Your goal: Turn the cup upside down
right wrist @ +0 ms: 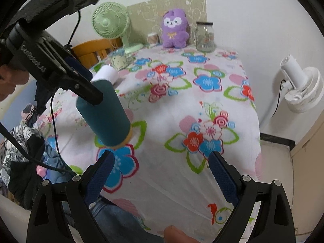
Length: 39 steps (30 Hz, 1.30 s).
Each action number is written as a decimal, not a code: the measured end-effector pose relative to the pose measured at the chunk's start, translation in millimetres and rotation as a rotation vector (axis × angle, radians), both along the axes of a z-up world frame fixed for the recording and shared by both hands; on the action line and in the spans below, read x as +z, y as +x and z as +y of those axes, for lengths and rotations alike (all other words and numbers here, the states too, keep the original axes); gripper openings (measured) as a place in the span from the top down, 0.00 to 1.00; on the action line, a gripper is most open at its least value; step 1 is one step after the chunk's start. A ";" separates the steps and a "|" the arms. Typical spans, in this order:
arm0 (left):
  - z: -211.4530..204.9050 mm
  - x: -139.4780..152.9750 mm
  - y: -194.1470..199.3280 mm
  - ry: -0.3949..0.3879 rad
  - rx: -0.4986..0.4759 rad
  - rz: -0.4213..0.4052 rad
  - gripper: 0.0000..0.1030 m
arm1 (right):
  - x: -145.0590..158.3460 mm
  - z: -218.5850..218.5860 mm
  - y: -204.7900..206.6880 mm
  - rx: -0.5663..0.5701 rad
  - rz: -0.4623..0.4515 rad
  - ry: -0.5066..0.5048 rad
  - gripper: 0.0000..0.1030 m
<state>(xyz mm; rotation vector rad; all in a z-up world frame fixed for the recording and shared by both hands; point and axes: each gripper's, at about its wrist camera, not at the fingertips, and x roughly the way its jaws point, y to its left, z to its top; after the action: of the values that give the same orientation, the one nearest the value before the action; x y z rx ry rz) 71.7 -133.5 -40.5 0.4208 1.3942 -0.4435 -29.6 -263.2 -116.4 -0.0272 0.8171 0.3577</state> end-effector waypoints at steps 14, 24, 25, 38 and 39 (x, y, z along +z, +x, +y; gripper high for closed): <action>59.8 52.4 -47.9 -0.268 0.156 -0.344 0.17 | 45.7 30.8 -18.9 -0.054 -0.145 -0.077 0.01; 111.9 62.3 -95.9 -0.378 0.388 -0.672 0.09 | 79.5 52.4 -47.7 -0.199 -0.319 -0.143 0.00; 115.6 62.1 -101.0 -0.381 0.406 -0.693 0.09 | 83.1 54.7 -51.5 -0.209 -0.334 -0.149 0.00; 147.2 58.3 -148.6 -0.315 0.523 -0.877 0.00 | 103.9 76.5 -77.8 -0.273 -0.366 -0.081 0.00; 149.2 57.0 -149.8 -0.315 0.532 -0.876 0.00 | 104.3 77.9 -79.9 -0.273 -0.368 -0.082 0.00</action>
<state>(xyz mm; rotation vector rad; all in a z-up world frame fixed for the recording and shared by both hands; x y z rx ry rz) -78.1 15.7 16.6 -0.0426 0.5245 -0.0093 -109.6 -185.3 -12.1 -0.0552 0.4621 0.0563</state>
